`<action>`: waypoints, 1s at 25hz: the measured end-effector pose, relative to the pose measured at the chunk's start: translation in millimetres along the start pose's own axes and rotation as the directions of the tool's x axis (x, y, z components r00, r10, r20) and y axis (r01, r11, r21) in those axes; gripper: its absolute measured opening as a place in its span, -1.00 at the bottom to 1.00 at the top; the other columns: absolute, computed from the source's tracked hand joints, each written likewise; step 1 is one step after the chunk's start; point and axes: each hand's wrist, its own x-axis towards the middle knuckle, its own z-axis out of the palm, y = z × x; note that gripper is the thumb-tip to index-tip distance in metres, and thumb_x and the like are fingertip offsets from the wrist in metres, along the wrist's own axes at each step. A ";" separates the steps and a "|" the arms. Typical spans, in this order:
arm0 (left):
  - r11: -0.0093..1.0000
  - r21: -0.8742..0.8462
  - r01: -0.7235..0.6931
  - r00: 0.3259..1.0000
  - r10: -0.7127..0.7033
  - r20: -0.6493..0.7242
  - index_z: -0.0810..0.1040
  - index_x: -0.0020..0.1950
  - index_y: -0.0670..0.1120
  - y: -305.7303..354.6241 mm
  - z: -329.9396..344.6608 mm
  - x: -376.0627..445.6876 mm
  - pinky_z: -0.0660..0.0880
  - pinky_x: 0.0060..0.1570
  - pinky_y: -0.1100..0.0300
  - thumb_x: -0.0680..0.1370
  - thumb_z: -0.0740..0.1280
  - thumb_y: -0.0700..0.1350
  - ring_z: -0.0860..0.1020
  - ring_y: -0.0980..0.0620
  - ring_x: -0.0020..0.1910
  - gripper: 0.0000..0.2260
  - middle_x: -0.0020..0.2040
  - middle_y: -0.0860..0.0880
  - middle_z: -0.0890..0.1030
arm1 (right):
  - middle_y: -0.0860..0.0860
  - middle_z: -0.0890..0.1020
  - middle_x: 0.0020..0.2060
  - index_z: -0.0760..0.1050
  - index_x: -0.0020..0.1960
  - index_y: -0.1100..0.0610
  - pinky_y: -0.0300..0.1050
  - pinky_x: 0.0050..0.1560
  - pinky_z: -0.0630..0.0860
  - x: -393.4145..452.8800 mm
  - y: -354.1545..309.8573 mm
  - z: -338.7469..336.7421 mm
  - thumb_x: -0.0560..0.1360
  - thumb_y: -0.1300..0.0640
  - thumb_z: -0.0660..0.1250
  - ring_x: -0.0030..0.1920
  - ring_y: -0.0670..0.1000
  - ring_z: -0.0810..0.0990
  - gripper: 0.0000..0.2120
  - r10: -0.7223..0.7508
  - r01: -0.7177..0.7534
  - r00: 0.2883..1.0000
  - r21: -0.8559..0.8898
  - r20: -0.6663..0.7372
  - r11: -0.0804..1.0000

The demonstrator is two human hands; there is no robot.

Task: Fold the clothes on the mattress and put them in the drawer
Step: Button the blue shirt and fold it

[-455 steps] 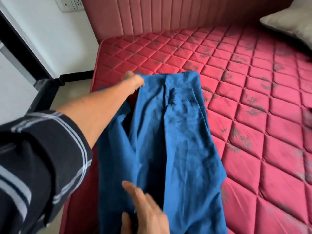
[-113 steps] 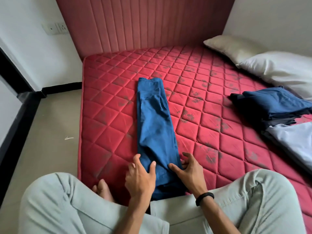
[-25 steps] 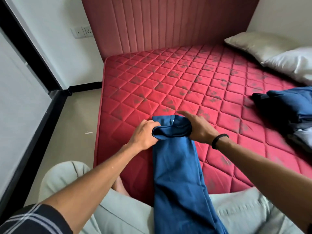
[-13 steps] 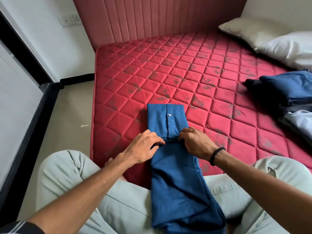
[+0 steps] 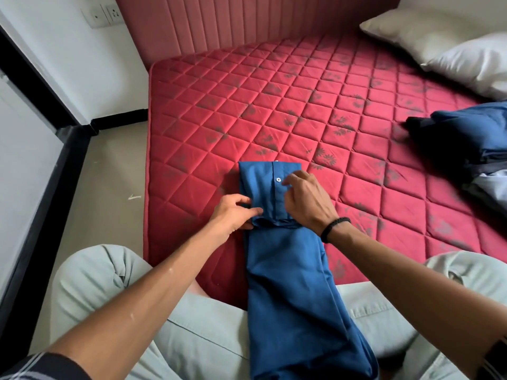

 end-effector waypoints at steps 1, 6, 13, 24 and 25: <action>0.997 0.063 0.044 0.999 -0.044 0.005 0.59 0.22 -0.11 2.9 -3.2 5.6 0.68 -0.01 -0.04 0.45 0.60 -0.11 0.67 -0.06 -0.08 -0.60 0.02 -0.11 0.66 | 0.21 0.59 0.16 0.59 0.18 0.19 0.10 0.18 0.48 9.6 -4.0 11.6 0.51 0.16 0.20 0.14 0.32 0.55 -0.68 0.004 -0.004 1.000 0.008 0.014 1.000; 0.596 0.659 -0.459 0.701 0.698 -0.143 0.53 0.37 -0.13 14.0 -7.6 33.4 0.39 0.31 -0.05 0.59 0.21 -0.05 0.57 -0.20 0.24 -0.62 0.23 -0.15 0.64 | 0.13 0.00 0.67 0.08 0.66 -0.08 0.38 0.55 0.04 27.0 -11.1 68.1 0.65 -0.26 0.04 0.63 0.32 -0.02 -0.37 0.247 -0.210 0.927 -0.152 0.283 0.966; 0.488 0.798 -0.353 0.809 0.588 -0.002 0.10 0.68 0.05 -32.1 52.5 91.2 -0.04 0.57 -0.22 0.65 -0.14 0.25 -0.01 -0.06 0.67 -0.37 0.69 0.05 0.09 | 0.04 -0.08 0.68 -0.07 0.68 -0.16 0.39 0.56 0.01 33.2 39.1 96.4 0.53 -0.34 -0.01 0.65 0.27 -0.12 -0.24 0.049 0.033 0.958 -0.278 0.283 0.960; 0.317 0.832 -0.455 0.772 0.606 0.191 -0.03 0.70 -0.05 -77.6 33.5 14.1 0.00 0.60 -0.22 0.68 -0.15 0.27 -0.15 0.03 0.67 -0.34 0.70 0.05 -0.05 | 0.02 -0.26 0.66 -0.26 0.64 -0.27 0.31 0.60 -0.12 -9.1 32.9 61.4 0.51 -0.50 -0.25 0.65 0.21 -0.25 -0.25 0.039 0.112 0.892 -0.304 0.450 0.946; 0.299 0.830 -0.471 0.775 0.589 0.228 -0.02 0.70 -0.05 -79.0 31.2 8.5 0.03 0.59 -0.24 0.68 -0.14 0.27 -0.15 0.04 0.67 -0.34 0.70 0.06 -0.06 | 0.03 -0.26 0.66 -0.27 0.63 -0.29 0.29 0.60 -0.12 -20.5 34.4 53.1 0.52 -0.50 -0.27 0.65 0.18 -0.26 -0.26 0.017 0.137 0.885 -0.296 0.465 0.945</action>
